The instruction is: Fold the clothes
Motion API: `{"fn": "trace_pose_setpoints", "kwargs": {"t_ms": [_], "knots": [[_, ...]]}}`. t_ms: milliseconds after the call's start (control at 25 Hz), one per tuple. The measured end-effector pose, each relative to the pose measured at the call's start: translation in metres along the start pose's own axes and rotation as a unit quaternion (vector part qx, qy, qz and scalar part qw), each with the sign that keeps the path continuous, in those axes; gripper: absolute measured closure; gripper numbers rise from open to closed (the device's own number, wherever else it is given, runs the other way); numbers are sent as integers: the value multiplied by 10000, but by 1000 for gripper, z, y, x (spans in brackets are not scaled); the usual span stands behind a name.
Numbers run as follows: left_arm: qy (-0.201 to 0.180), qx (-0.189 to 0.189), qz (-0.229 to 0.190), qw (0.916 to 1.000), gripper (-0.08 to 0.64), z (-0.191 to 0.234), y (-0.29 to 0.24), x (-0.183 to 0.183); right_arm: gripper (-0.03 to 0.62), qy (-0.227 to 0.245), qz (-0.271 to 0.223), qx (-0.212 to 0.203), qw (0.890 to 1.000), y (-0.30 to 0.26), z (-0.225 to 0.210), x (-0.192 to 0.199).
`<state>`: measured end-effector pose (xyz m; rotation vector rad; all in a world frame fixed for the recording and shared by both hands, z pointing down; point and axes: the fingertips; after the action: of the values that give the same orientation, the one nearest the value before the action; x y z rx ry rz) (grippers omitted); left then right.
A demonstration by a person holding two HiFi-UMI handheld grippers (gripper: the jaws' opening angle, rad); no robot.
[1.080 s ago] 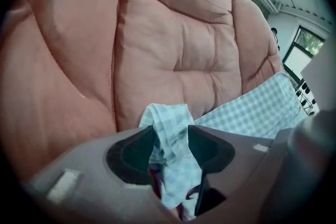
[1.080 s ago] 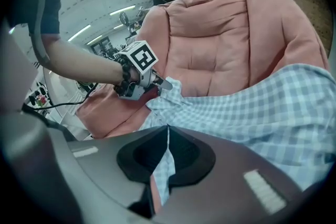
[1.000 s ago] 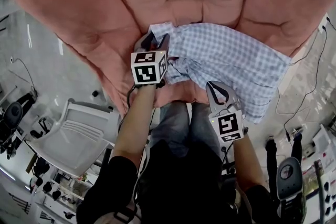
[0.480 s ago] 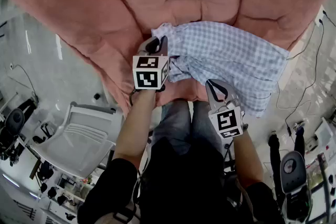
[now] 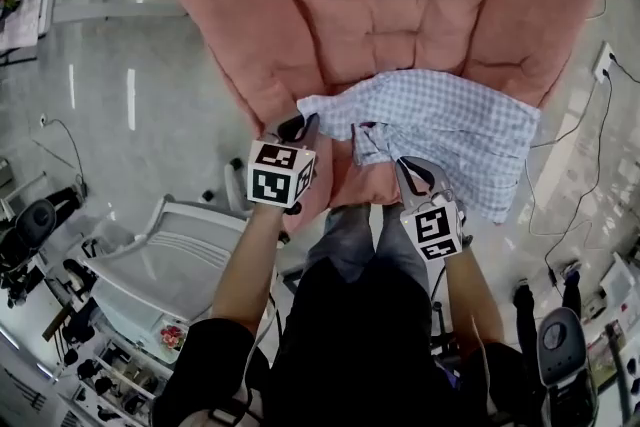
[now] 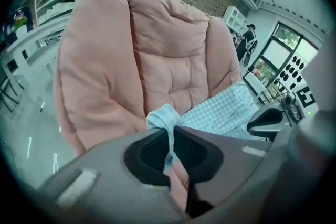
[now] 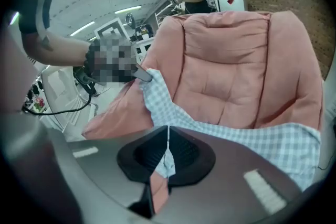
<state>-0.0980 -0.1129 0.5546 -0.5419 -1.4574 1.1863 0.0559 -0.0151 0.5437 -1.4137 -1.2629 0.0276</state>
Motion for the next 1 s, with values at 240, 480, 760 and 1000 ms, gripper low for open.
{"fn": "trace_pose_setpoints", "kwargs": {"t_ms": [240, 480, 760, 1000], "knots": [[-98, 65, 15, 9999, 534, 23, 53, -3, 580, 271, -93, -51, 9996, -5, 27, -49], [-153, -82, -115, 9998, 534, 54, 97, 0, 580, 678, -123, -159, 9975, -8, 49, -95], [160, -257, -41, 9995, 534, 113, 134, 24, 580, 1085, -45, -395, 9933, -29, 77, -131], [417, -118, -375, 9984, 534, 145, 150, 33, 578, 1428, 219, -680, 9872, -62, 90, -150]]}}
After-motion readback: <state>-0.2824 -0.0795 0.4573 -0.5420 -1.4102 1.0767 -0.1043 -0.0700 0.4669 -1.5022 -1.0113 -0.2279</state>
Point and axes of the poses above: the fingertips, and each gripper's own axes: y backward along the fingers, z to its left, x out of its underside, and after that the axes turned 9 degrees about -x, right-handed
